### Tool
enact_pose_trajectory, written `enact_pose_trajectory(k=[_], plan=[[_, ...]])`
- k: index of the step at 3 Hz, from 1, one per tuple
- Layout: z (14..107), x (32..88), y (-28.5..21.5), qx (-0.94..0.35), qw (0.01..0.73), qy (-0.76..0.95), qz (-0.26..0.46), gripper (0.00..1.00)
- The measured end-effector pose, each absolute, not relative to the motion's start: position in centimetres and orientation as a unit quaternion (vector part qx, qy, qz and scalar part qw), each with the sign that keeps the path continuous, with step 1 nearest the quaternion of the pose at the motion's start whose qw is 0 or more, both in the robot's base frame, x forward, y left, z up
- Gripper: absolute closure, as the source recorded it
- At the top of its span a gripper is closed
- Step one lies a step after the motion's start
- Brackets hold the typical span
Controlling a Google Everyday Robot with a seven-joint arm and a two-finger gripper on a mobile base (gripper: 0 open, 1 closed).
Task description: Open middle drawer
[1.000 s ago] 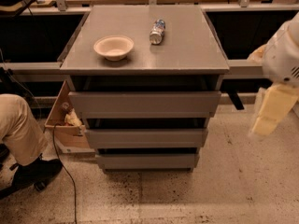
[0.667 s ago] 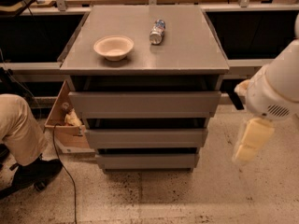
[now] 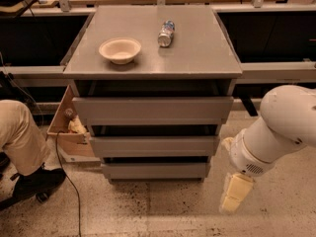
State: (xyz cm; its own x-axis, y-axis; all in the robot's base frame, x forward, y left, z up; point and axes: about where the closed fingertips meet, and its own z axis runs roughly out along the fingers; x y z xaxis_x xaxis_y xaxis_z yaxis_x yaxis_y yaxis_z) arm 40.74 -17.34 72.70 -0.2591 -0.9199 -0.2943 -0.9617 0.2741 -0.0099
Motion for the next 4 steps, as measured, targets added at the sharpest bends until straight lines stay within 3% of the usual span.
enact_pose_trajectory(k=[2, 4], plan=[[71.6, 40.6, -17.0, -0.595, 0.114, 0.791, 0.085, 0.00], [61.7, 44.1, -15.9, -0.564, 0.104, 0.814, 0.090, 0.00]])
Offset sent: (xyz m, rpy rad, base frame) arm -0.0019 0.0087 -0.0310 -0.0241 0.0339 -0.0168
